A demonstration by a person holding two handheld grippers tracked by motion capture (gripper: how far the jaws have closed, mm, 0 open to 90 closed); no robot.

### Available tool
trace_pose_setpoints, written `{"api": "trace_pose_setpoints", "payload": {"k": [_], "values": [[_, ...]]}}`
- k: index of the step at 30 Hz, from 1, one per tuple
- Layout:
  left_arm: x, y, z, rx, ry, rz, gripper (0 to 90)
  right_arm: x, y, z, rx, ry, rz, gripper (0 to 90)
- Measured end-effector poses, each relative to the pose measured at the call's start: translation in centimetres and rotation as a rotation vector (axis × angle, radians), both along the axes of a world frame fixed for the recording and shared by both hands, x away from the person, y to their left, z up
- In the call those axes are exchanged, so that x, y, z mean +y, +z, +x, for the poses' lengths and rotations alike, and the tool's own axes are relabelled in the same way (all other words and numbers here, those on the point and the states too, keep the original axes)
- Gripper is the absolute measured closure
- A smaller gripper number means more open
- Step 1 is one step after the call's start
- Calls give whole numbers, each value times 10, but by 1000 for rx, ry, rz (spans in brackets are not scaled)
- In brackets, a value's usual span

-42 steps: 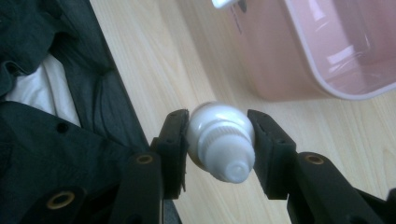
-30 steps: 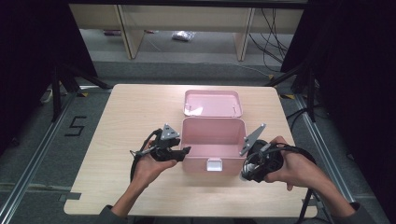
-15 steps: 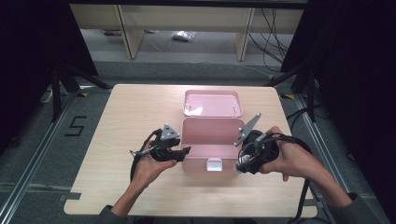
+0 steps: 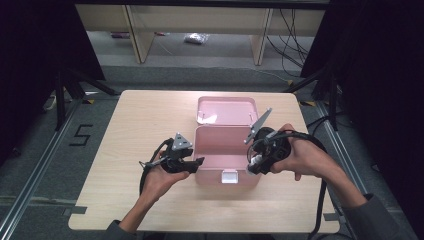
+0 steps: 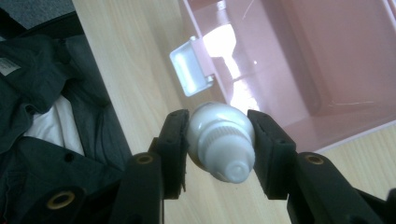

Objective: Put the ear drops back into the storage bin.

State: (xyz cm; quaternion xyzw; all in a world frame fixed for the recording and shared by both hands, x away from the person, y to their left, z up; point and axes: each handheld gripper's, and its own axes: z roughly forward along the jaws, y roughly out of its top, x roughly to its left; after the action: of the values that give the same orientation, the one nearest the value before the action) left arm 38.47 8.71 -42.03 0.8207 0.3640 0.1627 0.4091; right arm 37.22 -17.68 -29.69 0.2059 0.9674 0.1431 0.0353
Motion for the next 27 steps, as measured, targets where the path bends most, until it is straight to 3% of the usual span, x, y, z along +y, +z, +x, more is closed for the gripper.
{"api": "trace_pose_setpoints", "payload": {"k": [27], "values": [[0, 0, 0, 0, -1, -1, 493, 7, -14, 38, 23, -47, -42, 603]]}}
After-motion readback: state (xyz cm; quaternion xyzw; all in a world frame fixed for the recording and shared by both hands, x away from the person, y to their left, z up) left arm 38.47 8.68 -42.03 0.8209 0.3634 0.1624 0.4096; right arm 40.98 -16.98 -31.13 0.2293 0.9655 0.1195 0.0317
